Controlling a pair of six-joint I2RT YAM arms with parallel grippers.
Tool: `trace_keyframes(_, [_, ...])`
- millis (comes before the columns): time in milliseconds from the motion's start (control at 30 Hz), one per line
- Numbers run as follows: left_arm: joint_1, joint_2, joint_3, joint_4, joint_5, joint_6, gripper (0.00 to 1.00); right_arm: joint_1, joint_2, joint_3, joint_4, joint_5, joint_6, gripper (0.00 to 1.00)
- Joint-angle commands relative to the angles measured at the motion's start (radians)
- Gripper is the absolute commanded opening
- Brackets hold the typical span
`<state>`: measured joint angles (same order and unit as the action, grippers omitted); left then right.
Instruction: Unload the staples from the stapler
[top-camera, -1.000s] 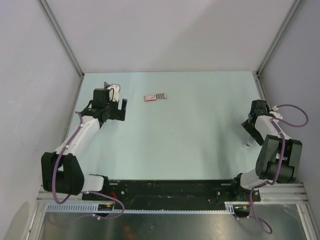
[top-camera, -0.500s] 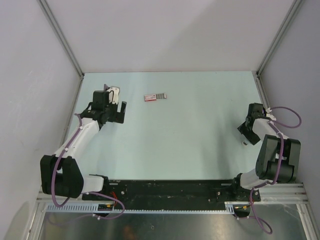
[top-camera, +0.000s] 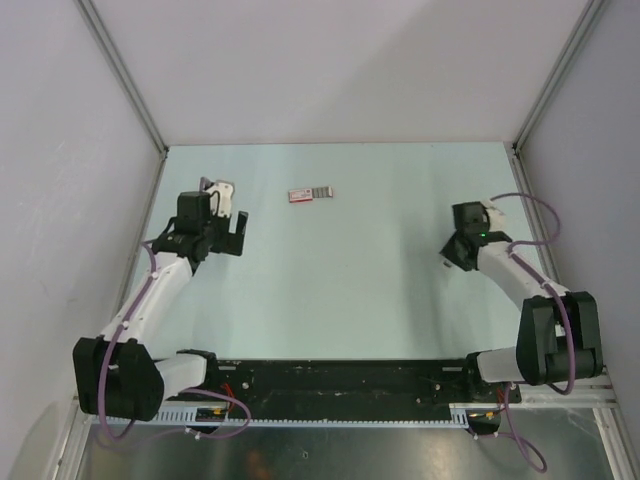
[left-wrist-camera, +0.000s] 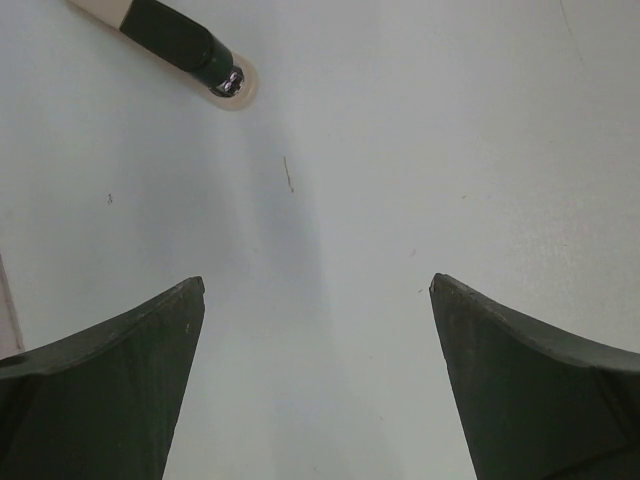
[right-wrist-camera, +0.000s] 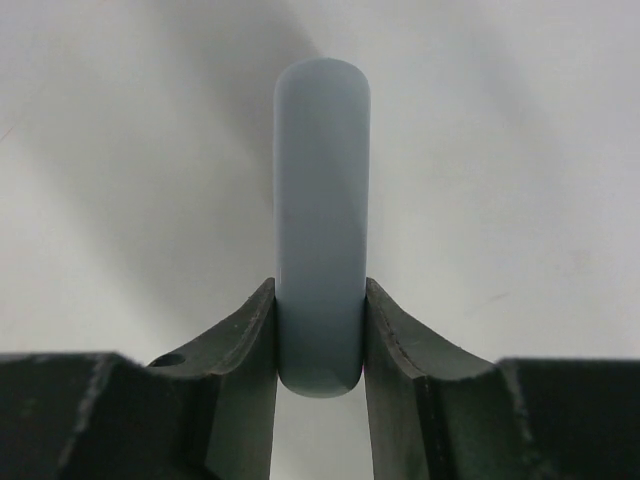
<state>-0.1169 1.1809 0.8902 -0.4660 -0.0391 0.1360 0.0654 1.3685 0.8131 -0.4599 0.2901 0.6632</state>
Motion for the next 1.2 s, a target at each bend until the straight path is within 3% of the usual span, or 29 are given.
trace_keyframes(0, [0.052, -0.046, -0.029, 0.007, 0.066, 0.063, 0.99, 0.203, 0.0, 0.051, 0.078, -0.023, 0.079, 0.01])
trace_keyframes(233, [0.185, -0.097, -0.07, -0.027, 0.195, 0.138, 1.0, 0.603, 0.177, 0.19, 0.207, -0.035, 0.128, 0.0])
trace_keyframes(500, [0.273, -0.184, -0.104, -0.122, 0.426, 0.251, 1.0, 0.875, 0.448, 0.493, 0.418, -0.082, 0.082, 0.0])
trace_keyframes(633, [0.285, -0.194, -0.125, -0.153, 0.558, 0.309, 0.99, 0.945, 0.525, 0.602, 0.532, -0.099, 0.101, 0.0])
trace_keyframes(833, [0.3, -0.191, -0.127, -0.274, 0.74, 0.522, 0.99, 0.975, 0.608, 0.671, 0.67, -0.211, 0.175, 0.0])
trace_keyframes(1167, [0.365, -0.144, -0.11, -0.313, 0.827, 0.623, 0.97, 0.994, 0.662, 0.676, 0.774, -0.278, 0.251, 0.0])
